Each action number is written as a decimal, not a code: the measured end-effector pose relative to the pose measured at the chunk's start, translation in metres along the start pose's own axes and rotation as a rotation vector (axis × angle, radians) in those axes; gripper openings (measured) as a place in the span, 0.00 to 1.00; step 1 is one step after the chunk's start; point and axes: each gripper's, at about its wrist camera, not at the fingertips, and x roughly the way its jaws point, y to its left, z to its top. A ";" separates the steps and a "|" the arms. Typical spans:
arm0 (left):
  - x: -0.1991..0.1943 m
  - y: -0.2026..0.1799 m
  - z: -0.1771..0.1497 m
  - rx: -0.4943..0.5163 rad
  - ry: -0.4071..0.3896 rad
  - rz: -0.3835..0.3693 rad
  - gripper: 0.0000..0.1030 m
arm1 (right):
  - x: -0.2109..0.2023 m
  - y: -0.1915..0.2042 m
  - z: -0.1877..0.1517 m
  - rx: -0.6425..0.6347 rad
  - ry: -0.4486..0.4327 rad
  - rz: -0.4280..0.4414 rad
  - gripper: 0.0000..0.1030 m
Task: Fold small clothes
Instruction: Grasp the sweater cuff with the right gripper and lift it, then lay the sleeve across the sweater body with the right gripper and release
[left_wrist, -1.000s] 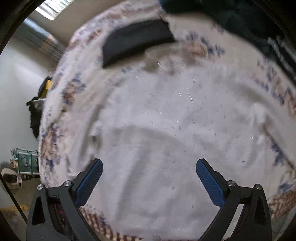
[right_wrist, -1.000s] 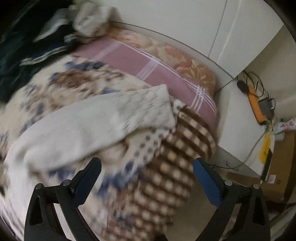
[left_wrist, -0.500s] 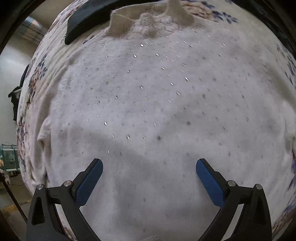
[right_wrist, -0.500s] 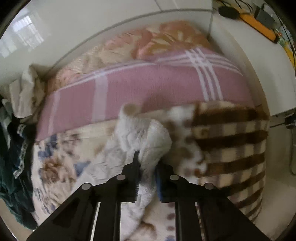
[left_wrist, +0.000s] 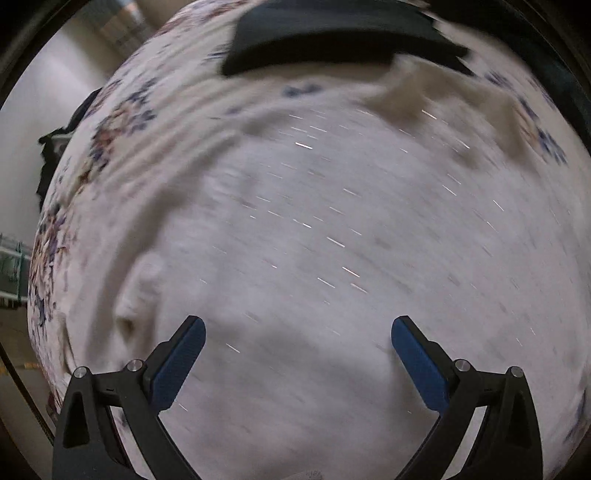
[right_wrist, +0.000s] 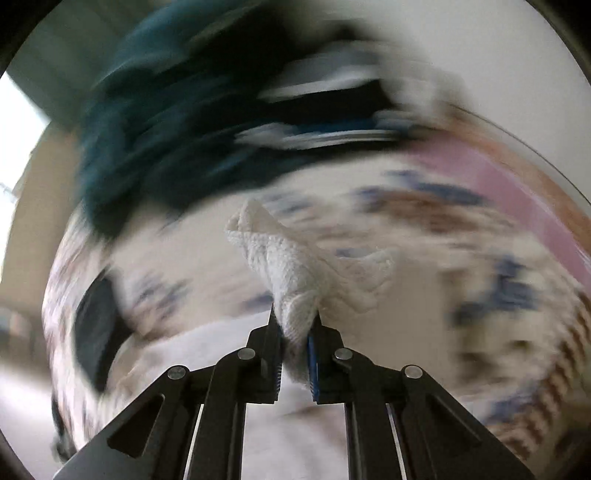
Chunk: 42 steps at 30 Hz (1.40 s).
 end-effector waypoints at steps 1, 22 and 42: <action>0.003 0.014 0.008 -0.031 -0.005 0.015 1.00 | 0.008 0.038 -0.010 -0.051 0.019 0.038 0.11; -0.003 0.305 -0.041 -0.486 0.000 0.132 1.00 | 0.165 0.383 -0.406 -0.995 0.427 0.083 0.16; 0.036 0.391 -0.187 -1.015 0.181 -0.226 0.98 | 0.108 0.201 -0.267 -0.749 0.404 -0.292 0.84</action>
